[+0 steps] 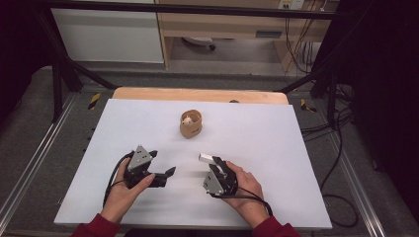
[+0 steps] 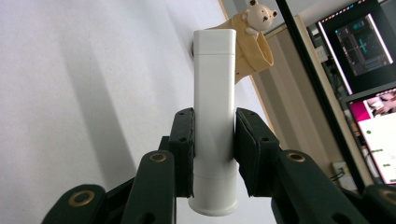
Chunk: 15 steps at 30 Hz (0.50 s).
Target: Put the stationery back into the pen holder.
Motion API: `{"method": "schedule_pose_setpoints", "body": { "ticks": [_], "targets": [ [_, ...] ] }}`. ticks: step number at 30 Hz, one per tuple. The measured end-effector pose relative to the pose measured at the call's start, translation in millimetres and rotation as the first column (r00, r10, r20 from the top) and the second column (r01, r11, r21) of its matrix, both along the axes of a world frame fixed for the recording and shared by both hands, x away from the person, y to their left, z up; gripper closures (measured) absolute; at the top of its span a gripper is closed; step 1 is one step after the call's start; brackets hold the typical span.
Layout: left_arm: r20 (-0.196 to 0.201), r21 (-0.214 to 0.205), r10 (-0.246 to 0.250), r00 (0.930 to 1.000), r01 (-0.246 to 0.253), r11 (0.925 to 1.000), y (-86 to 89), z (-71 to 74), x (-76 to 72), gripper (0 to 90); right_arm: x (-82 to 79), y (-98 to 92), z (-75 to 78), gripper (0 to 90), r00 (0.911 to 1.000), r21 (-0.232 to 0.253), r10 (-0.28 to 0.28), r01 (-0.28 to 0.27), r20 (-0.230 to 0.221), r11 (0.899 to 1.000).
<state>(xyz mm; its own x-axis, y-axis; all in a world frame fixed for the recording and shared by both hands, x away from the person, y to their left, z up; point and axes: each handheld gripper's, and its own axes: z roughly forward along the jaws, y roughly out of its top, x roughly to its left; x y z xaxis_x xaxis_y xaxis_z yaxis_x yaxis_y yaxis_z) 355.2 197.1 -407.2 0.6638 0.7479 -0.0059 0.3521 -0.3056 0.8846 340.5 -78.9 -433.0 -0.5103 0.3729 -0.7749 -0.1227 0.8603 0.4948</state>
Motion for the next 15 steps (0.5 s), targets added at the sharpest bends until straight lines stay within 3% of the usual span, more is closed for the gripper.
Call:
{"method": "schedule_pose_setpoints", "body": {
  "ticks": [8, 13, 15],
  "targets": [
    [0.036, -0.052, 0.091, 0.9952, -0.089, 0.9947, 19.6, -3.8, -9.9, 12.5, 5.7, -8.1, 5.6, 69.3, 0.9975, 0.119, -0.006, 0.015, -0.070, 0.993],
    [0.043, -0.082, 0.117, 0.9922, -0.113, 0.9902, 27.5, -9.0, -14.8, 12.2, 12.3, -15.3, 7.1, 69.3, 0.9891, 0.231, -0.011, 0.045, -0.147, 0.972],
    [0.050, -0.074, 0.125, 0.9908, -0.122, 0.9898, 29.6, -11.4, -17.0, 11.5, 15.2, -19.4, 8.2, 69.3, 0.9832, 0.292, -0.009, 0.063, -0.182, 0.954]
  ]
}}
